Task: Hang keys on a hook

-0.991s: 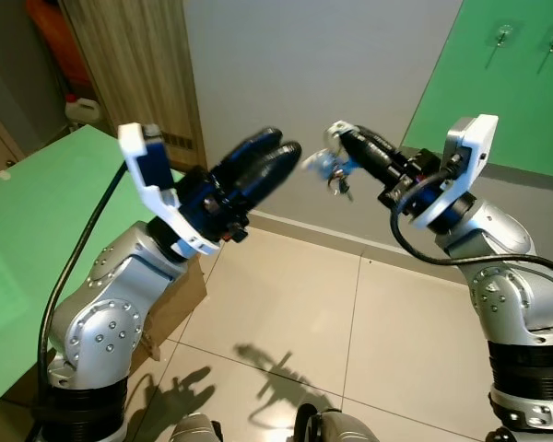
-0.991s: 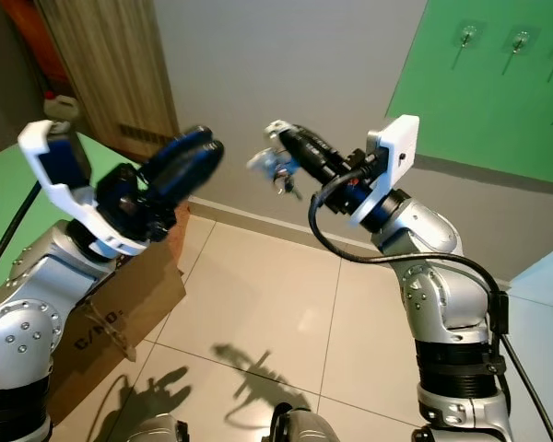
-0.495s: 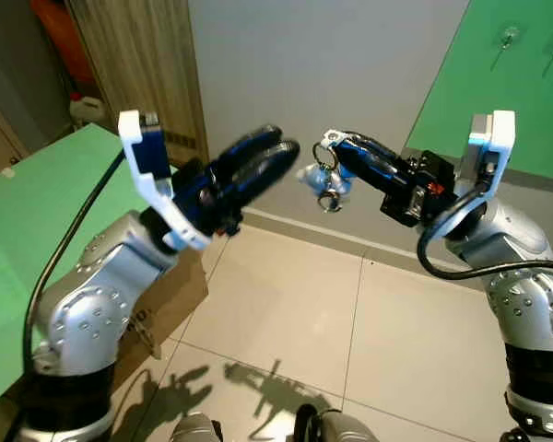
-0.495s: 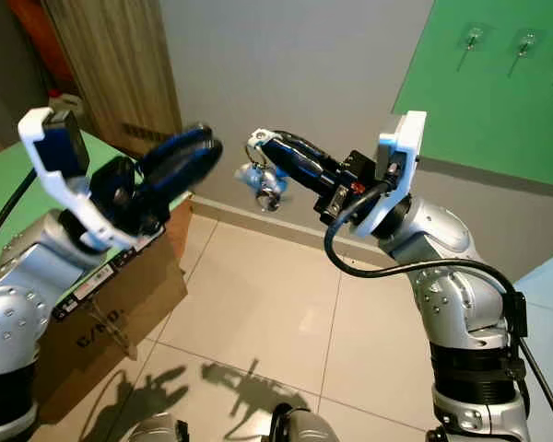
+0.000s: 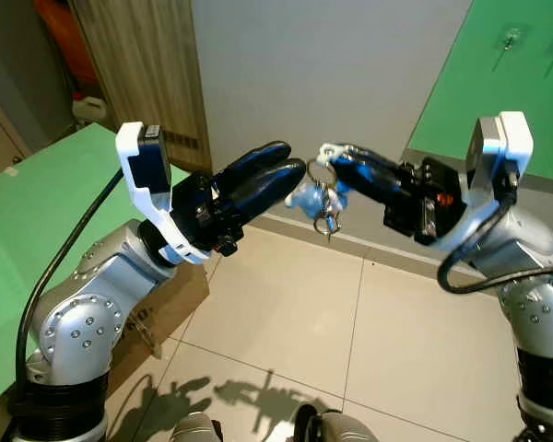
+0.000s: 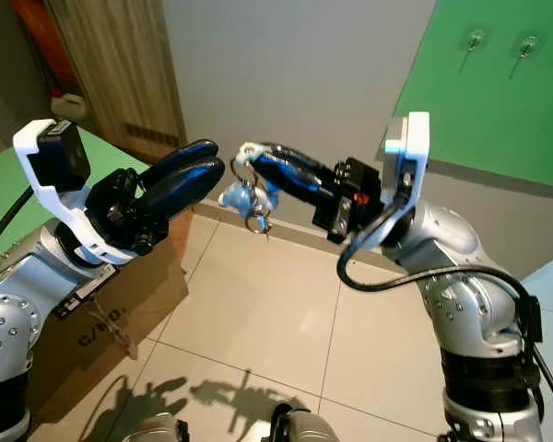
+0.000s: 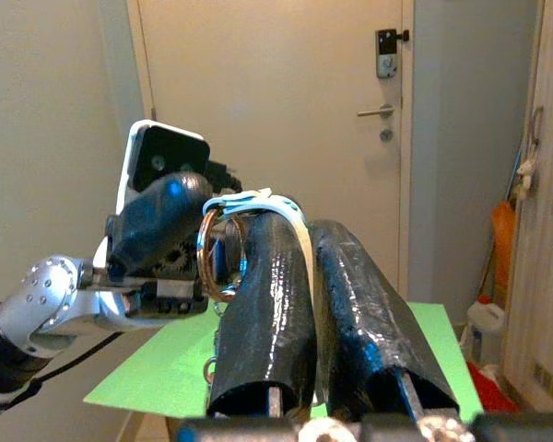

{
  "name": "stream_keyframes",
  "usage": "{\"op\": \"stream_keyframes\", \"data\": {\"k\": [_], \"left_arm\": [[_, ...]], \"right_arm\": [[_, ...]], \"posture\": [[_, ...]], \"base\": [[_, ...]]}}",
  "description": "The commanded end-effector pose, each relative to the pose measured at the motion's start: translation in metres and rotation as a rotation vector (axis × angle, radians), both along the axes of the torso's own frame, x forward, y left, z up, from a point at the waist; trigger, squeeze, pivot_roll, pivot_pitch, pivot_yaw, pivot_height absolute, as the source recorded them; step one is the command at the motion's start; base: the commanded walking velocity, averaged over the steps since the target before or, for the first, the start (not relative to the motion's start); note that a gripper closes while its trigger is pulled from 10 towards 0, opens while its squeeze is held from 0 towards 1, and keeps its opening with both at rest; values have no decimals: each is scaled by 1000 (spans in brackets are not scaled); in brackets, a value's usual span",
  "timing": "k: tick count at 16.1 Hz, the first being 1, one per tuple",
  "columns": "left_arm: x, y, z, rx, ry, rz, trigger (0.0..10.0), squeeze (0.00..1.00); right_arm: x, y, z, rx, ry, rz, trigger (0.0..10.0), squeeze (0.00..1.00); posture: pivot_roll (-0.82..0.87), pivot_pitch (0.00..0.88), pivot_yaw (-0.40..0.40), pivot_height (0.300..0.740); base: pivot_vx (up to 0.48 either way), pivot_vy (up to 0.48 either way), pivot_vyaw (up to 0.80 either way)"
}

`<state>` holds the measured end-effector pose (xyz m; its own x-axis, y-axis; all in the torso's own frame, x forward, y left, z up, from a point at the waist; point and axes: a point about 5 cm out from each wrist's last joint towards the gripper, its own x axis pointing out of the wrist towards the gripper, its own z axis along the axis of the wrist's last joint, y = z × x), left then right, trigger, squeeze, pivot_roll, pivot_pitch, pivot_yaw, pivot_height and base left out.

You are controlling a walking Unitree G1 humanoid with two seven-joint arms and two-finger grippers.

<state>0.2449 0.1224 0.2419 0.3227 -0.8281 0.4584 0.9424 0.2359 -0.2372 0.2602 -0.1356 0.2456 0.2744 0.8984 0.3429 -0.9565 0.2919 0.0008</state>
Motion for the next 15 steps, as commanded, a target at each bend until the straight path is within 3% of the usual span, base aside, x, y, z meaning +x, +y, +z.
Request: {"op": "stream_keyframes", "data": {"k": [1,6,7,8,9,15], "left_arm": [[-2,-1,3,-3,-6,-28,10000,0],[-15,-12,-6,44,6,-149,10000,0],[-15,-13,-6,44,6,-150,8431,0],[-16,-13,-5,37,6,-156,2745,0],[-15,-12,-4,24,7,-157,0,0],[-15,-11,0,-4,-2,-157,0,0]], "right_arm": [[-4,0,5,-8,-22,23,10000,0],[-6,3,4,-4,-13,48,10000,0],[-7,3,4,-2,-11,50,10000,0],[-7,4,4,-2,-10,51,10000,0],[-7,4,4,-1,-8,54,10000,0],[-7,6,2,-5,-1,56,10000,0]], "posture": [[49,122,-63,740],[48,124,-62,740],[48,124,-62,740],[47,124,-63,740],[47,125,-63,740],[46,127,-63,740]], "base": [[0,0,0],[0,0,0],[0,0,0],[0,0,0],[0,0,0],[0,0,0]]}}
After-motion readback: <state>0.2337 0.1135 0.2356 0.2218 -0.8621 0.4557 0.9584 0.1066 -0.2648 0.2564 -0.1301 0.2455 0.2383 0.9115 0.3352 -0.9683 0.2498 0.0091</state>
